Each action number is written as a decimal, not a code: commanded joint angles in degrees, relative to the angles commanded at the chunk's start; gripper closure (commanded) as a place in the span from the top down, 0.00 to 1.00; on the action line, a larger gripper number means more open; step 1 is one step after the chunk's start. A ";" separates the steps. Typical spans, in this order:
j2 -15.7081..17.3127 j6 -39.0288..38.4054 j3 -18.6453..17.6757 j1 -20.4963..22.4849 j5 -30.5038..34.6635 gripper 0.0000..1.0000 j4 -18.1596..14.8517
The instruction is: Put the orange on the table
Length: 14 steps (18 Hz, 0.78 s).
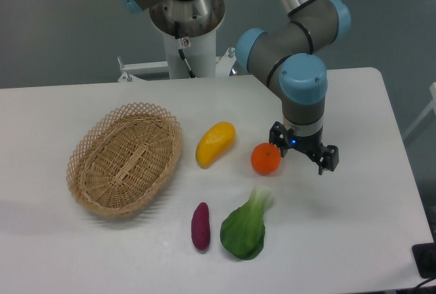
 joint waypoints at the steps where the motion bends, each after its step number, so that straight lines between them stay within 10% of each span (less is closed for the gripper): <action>1: -0.26 0.09 0.44 0.00 0.00 1.00 0.00; 14: -1.32 0.09 2.29 0.35 -0.18 1.00 0.00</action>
